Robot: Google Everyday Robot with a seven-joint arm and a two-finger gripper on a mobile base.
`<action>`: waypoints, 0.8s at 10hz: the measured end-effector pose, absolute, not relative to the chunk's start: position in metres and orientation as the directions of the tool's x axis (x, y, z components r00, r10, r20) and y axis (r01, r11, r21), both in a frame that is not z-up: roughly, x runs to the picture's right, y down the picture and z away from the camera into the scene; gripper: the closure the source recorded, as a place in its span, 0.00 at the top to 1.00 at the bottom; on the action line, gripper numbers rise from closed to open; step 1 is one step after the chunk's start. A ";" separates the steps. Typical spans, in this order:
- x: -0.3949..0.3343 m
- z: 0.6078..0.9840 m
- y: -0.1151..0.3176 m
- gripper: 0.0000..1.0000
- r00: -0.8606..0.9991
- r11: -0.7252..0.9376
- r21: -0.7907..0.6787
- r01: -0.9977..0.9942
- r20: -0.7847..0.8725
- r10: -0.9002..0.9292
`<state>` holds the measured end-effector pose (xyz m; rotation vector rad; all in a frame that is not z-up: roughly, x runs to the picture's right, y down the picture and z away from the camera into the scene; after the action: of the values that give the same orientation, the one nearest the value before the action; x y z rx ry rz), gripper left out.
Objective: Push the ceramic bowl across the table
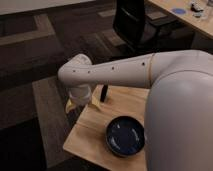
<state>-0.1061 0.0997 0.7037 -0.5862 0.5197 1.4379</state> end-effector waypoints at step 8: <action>-0.013 0.632 0.061 0.80 -0.084 -0.108 -0.017 -0.994 -0.515 0.853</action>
<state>-0.0131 0.0606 0.6316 -0.4654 0.3918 1.6292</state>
